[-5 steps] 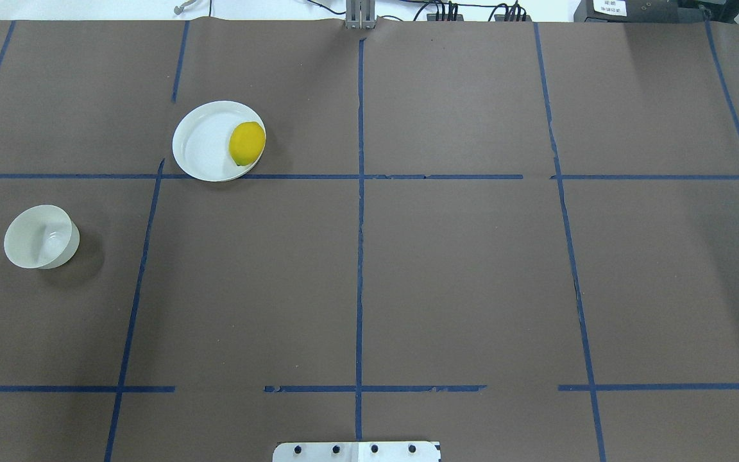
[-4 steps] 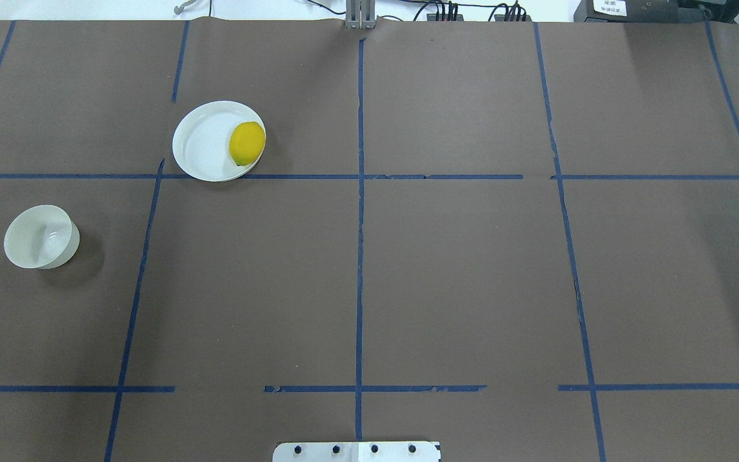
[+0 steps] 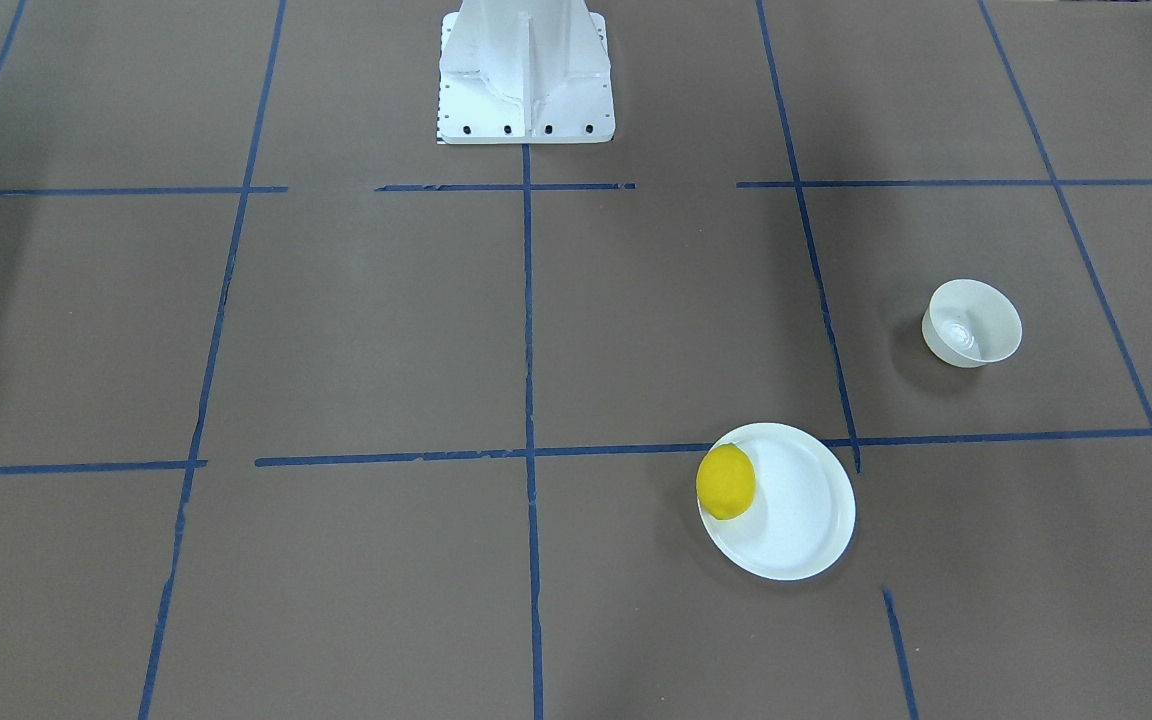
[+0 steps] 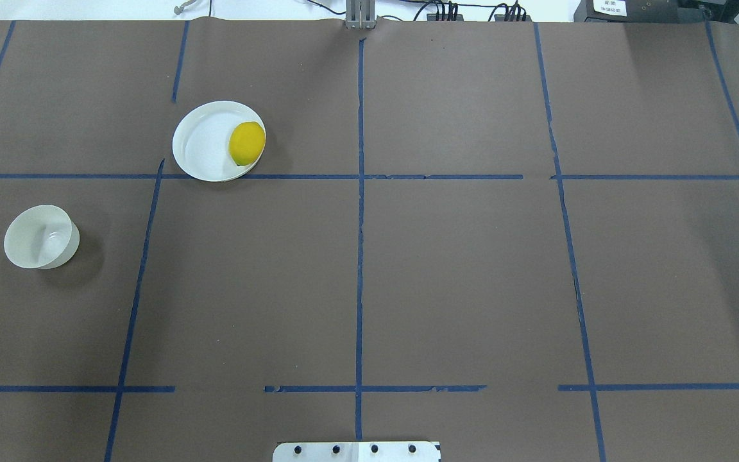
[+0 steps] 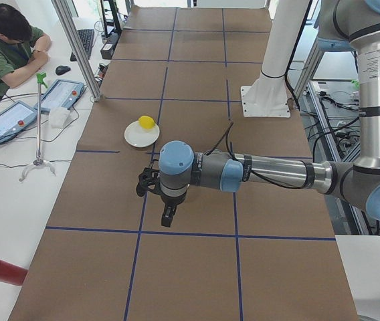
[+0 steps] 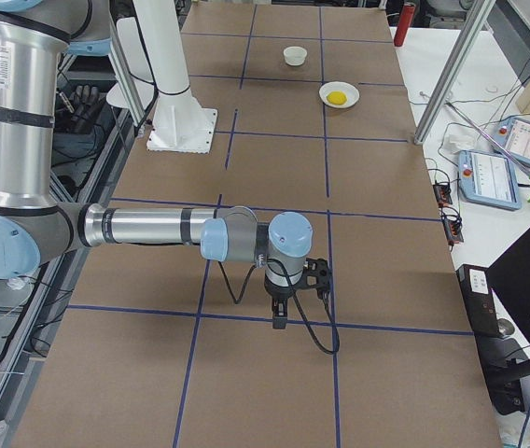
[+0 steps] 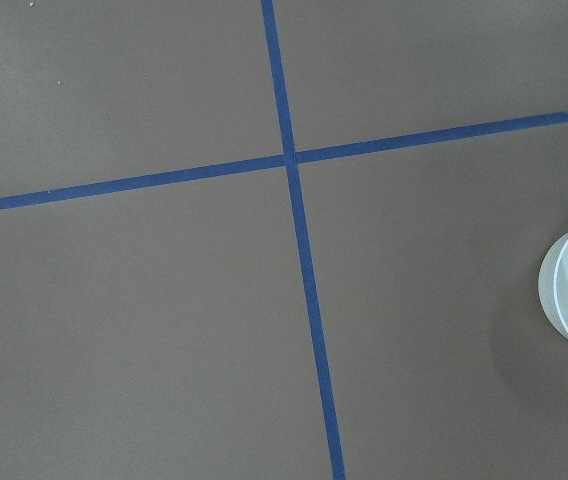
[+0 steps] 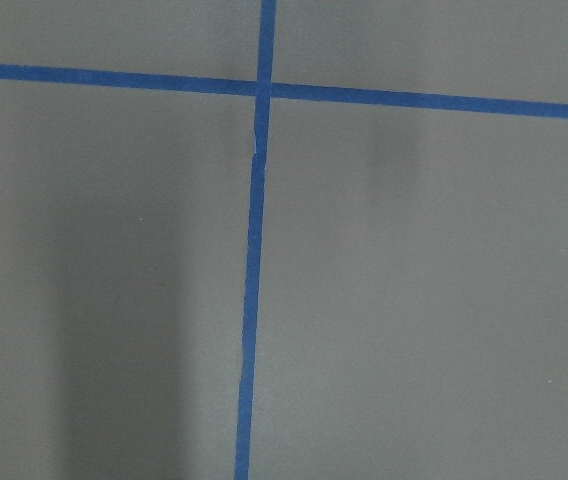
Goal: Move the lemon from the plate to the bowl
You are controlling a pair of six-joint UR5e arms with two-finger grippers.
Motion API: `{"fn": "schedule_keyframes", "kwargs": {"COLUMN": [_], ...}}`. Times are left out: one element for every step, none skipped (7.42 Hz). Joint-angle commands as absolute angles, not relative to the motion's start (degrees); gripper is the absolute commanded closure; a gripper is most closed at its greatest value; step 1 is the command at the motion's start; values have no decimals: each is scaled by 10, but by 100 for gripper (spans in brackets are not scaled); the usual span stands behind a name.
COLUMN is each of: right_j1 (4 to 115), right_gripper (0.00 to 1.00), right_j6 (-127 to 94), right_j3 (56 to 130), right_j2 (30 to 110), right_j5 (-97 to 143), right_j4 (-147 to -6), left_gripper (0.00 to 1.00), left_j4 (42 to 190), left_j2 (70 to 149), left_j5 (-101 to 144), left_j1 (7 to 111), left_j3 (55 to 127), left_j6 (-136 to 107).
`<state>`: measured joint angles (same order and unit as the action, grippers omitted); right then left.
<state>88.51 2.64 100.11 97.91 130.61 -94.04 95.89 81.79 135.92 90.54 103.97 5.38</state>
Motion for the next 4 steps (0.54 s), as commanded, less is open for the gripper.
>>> {"fn": "schedule_keyframes", "kwargs": {"right_j1": [885, 885, 885, 885], "right_gripper": [0, 0, 0, 0], "right_j6": [26, 26, 26, 26], "right_j3": [1001, 1001, 1001, 1001], "right_j2": [979, 979, 979, 979], "right_j5": [1306, 1306, 1306, 1306], "right_j4": [-940, -940, -940, -940], "left_gripper": [0, 0, 0, 0], "left_j4": [1019, 1013, 1013, 1013], "left_j2": [855, 902, 944, 983], "left_j5": [1356, 1354, 1346, 1318], "left_j1": [891, 851, 807, 775], "left_j3": [1041, 1034, 1028, 1028], "left_j6": [7, -15, -54, -105]}}
